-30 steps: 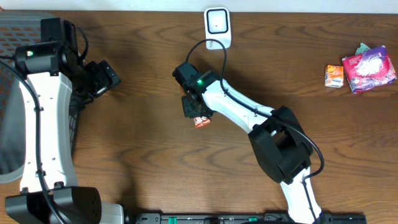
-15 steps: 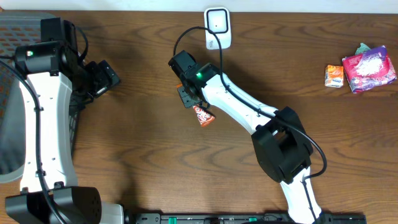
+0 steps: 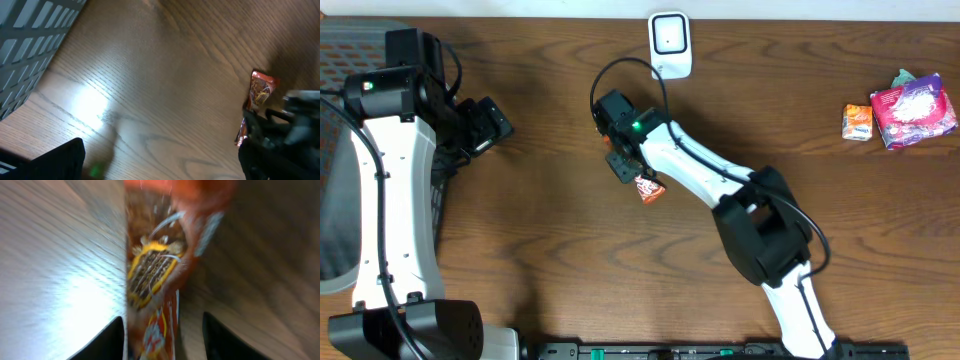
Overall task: Scan the item barcode
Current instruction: 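Lift the candy bar upright with the right gripper, then hold the candy bar in front of the white scanner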
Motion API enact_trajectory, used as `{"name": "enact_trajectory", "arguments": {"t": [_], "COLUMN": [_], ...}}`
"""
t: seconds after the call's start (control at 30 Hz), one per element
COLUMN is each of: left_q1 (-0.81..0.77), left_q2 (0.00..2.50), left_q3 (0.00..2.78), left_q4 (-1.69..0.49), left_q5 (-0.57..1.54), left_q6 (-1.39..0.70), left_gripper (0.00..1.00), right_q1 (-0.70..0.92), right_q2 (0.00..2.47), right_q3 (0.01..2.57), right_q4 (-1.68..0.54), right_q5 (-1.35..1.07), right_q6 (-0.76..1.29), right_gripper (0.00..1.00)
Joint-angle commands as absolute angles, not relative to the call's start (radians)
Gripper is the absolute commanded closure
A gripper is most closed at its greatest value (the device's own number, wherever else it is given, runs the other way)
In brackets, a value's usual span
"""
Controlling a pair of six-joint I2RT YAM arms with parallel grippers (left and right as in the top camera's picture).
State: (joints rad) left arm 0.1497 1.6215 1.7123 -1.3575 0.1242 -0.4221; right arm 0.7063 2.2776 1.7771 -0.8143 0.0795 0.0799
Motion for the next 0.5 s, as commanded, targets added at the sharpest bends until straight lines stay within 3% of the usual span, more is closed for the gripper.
{"name": "enact_trajectory", "arguments": {"t": [0.0,0.1,0.47], "left_q1": [0.151,0.151,0.151], "left_q2": [1.628,1.628,1.628], "left_q3": [1.707,1.707,1.707], "left_q4": [-1.361,-1.361,-1.361], "left_q5": [0.111,0.111,0.111], "left_q6": [-0.423,-0.423,-0.423], "left_gripper": [0.02,0.02,0.02], "right_q1": [0.709,0.707,0.573], "right_q2": [2.339,2.331,2.201], "right_q3": [1.763,1.767,1.844], "right_q4": [-0.82,-0.819,-0.783], "right_q5": [0.107,0.107,0.107], "right_q6": [0.075,0.139,0.299], "right_gripper": [0.74,0.98,0.99]}}
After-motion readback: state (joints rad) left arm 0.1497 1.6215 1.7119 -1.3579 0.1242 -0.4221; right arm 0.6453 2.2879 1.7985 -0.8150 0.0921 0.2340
